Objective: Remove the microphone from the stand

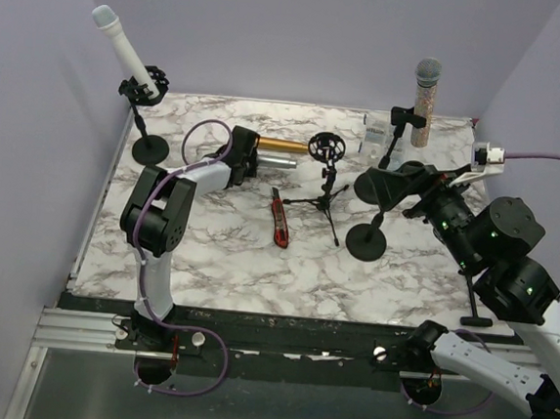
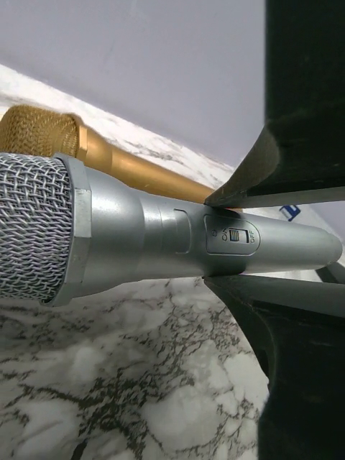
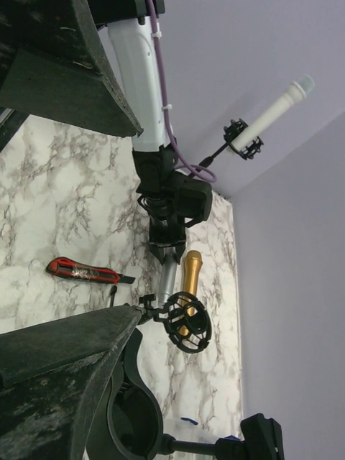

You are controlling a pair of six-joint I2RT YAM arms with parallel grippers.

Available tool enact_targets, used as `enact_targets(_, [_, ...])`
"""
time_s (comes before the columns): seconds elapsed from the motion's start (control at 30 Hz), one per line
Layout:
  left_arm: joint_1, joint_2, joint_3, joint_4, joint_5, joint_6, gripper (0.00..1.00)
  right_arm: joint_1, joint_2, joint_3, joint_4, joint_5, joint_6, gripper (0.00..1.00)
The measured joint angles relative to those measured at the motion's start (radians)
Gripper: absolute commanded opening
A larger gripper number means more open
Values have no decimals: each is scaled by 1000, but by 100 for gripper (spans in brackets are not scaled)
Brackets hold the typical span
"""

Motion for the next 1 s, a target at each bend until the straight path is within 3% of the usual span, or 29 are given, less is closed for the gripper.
enact_targets(0.07, [-2, 13, 1, -9, -4, 0, 23, 0, 0, -8, -2, 10, -7, 100])
enact_targets(0.57, [-6, 75, 94, -48, 10, 25, 95, 0, 10, -33, -29, 48, -25, 100])
enact_targets(0.8, [-5, 55, 52, 27, 71, 92, 98, 0, 11, -26, -124, 140, -39, 100])
enact_targets(1.0, [-5, -195, -249, 160, 130, 180, 98, 0, -26, -26, -188, 267, -32, 100])
